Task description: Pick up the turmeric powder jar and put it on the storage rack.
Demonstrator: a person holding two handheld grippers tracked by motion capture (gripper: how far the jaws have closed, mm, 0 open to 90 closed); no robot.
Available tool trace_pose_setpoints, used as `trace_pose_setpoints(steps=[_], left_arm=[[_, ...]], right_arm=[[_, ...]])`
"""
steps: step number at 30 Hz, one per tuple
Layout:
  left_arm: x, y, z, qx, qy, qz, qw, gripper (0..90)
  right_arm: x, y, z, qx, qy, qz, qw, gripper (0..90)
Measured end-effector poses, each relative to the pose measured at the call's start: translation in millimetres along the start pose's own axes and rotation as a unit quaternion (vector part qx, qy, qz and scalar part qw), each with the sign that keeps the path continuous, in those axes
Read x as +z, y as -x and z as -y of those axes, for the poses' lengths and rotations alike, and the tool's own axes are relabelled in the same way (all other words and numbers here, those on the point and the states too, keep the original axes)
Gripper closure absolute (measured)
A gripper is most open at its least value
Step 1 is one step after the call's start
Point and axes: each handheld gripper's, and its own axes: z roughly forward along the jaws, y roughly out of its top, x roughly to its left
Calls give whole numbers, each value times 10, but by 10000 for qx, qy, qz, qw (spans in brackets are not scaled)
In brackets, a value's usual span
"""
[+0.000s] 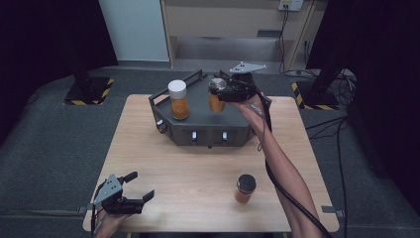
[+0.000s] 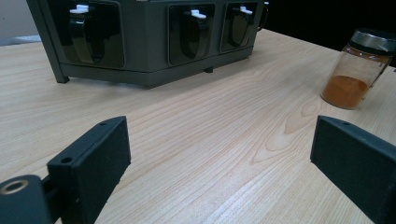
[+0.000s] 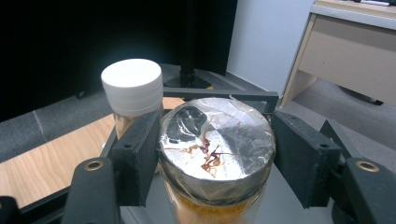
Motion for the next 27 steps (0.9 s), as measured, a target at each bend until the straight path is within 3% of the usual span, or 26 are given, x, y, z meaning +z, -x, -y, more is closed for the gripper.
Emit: trace_pose_setpoints(steps=[11,27], left_arm=[[-9,-2,5,2,10,-6,10000,40],[-11,-2,9,0,17,9,10000,41]], right_arm=[[212,-16,150,63,-67,105,9999,347],[395,-9,341,100,-84,30,9999,346]])
